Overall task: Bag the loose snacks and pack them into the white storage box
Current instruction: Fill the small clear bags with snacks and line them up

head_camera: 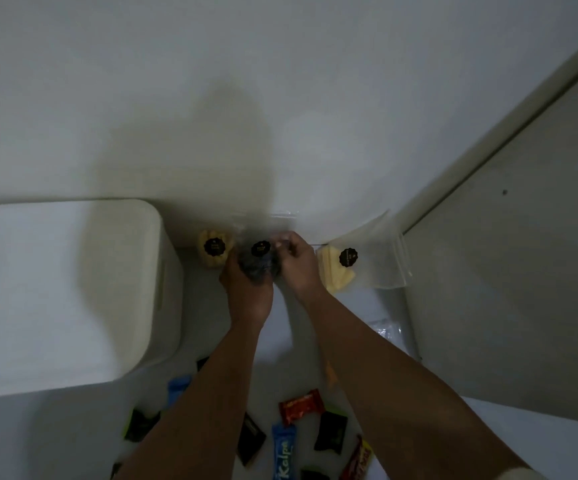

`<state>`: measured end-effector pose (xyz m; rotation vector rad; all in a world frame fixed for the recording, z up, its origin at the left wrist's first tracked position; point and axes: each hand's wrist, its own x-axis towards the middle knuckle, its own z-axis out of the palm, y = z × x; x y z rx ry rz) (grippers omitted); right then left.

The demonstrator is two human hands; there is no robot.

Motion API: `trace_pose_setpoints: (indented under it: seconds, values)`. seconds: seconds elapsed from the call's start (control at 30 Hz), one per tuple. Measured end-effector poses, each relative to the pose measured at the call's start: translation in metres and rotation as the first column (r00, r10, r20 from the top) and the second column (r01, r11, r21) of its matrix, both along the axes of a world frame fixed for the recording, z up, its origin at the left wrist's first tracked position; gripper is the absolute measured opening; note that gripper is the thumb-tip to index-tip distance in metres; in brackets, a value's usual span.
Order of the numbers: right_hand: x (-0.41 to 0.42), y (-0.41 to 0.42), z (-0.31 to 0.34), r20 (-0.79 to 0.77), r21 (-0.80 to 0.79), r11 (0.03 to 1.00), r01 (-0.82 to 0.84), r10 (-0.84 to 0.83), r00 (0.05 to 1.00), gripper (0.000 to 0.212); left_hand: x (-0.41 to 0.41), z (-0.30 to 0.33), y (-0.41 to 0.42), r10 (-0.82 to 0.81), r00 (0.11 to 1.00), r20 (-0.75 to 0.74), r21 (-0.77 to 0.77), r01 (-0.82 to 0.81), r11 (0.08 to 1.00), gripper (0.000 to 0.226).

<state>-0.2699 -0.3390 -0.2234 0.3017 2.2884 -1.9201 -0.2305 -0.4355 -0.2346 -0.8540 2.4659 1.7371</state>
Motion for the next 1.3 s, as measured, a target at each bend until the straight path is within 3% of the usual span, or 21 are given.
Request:
trace_pose_setpoints:
  seconds: [0.13, 0.2, 0.27, 0.33, 0.43, 0.57, 0.67, 0.8, 0.83, 0.93, 1.13, 1.3]
  values:
    - [-0.003, -0.005, 0.002, 0.043, 0.022, 0.998, -0.053, 0.052, 0.998, 0.025, 0.001, 0.003, -0.002, 0.052, 0.999, -0.007, 0.027, -0.052, 0.998, 0.056]
    - [0.004, 0.0, 0.006, 0.072, 0.052, 0.997, -0.055, 0.052, 0.996, 0.034, 0.008, 0.009, 0.0, 0.115, 0.993, 0.035, 0.062, -0.117, 0.991, 0.066]
    - [0.019, 0.009, 0.014, 0.105, 0.092, 0.995, -0.025, 0.015, 0.994, 0.042, 0.019, 0.014, 0.002, 0.167, 0.98, 0.107, 0.057, -0.174, 0.983, 0.072]
    - [0.043, 0.023, 0.02, 0.114, 0.092, 0.994, 0.059, -0.069, 0.991, 0.041, 0.029, 0.021, 0.007, 0.168, 0.972, 0.163, 0.032, -0.176, 0.984, 0.062]
    - [0.09, 0.045, 0.029, 0.125, 0.069, 0.975, 0.213, -0.22, 0.967, 0.021, 0.037, 0.032, 0.024, 0.033, 0.98, 0.197, 0.102, -0.054, 0.993, 0.05]
    - [0.141, 0.083, 0.038, 0.151, 0.166, 0.873, 0.458, -0.482, 0.863, 0.023, 0.039, 0.06, 0.059, -0.245, 0.949, 0.197, 0.239, 0.196, 0.951, 0.038]
    - [0.141, 0.113, 0.046, 0.126, 0.202, 0.8, 0.564, -0.593, 0.795, 0.015, 0.035, 0.083, 0.087, -0.374, 0.913, 0.161, 0.323, 0.31, 0.894, 0.043]
    - [0.105, 0.141, 0.056, 0.204, 0.075, 0.844, 0.531, -0.534, 0.82, 0.077, 0.033, 0.097, 0.112, -0.426, 0.89, 0.165, 0.383, 0.34, 0.859, 0.046]
    - [0.095, 0.145, 0.056, 0.197, 0.077, 0.858, 0.509, -0.513, 0.835, 0.075, 0.035, 0.098, 0.115, -0.438, 0.884, 0.167, 0.381, 0.351, 0.855, 0.047]
    - [0.074, 0.15, 0.059, 0.167, 0.114, 0.879, 0.462, -0.476, 0.864, 0.029, 0.04, 0.097, 0.117, -0.446, 0.878, 0.171, 0.356, 0.367, 0.859, 0.046]
    - [0.083, 0.123, 0.084, 0.015, 0.112, 0.889, 0.444, -0.448, 0.894, 0.049, 0.054, 0.108, 0.091, -0.381, 0.909, 0.17, 0.232, 0.338, 0.912, 0.03]
    - [0.137, 0.091, 0.121, -0.166, 0.125, 0.927, 0.354, -0.333, 0.928, 0.029, 0.078, 0.153, 0.06, -0.367, 0.925, 0.096, 0.275, 0.33, 0.903, 0.041]
